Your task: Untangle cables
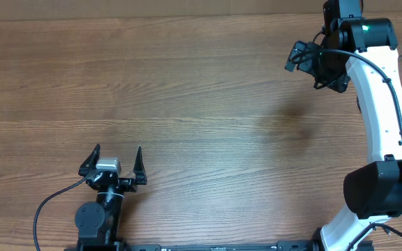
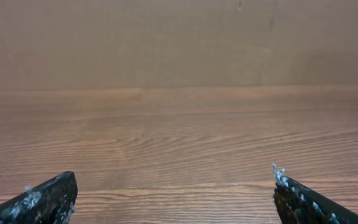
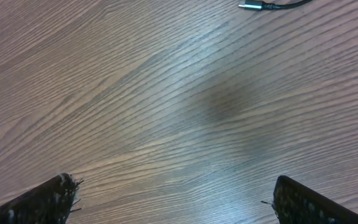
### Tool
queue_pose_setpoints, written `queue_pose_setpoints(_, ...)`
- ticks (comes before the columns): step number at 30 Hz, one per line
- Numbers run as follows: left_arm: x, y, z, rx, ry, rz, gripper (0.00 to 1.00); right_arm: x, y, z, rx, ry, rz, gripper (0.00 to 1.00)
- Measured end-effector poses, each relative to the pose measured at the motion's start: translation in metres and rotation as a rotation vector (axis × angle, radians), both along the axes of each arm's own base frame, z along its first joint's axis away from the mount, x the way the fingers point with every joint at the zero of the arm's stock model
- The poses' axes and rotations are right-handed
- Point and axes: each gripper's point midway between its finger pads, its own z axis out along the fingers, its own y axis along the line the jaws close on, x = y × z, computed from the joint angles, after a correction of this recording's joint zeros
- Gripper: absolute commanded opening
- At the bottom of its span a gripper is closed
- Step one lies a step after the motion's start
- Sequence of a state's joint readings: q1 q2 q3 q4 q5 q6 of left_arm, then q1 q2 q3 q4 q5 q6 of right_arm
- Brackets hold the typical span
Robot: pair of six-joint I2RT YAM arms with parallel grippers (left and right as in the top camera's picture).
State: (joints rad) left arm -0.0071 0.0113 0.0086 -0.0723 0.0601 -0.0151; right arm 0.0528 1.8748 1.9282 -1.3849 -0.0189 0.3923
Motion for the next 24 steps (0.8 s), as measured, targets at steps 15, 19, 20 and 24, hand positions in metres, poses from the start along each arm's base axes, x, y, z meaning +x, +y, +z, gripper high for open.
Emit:
queue_pose_setpoints(15,0.0002,0.0041,-0.0007,0.019,0.002,0.021,1.0,0.0,0.0002,0.0,0.0,0.0,0.0,1.0)
queue_pose_setpoints(19,0.0002,0.0071,-0.0007,0.019,0.002,0.034,1.0,0.0001,0.0002,0.0,0.0,0.0,0.001,1.0)
queue_pose_setpoints(20,0.0002,0.0074,-0.0008,0.019,0.002,0.035,1.0,0.0,0.0,0.0,0.0,0.0,0.0,1.0)
queue_pose_setpoints(24,0.0002,0.0074,-0.0008,0.019,0.002,0.035,1.0,0.0,0.0001,0.0,0.0,0.0,0.0,1.0)
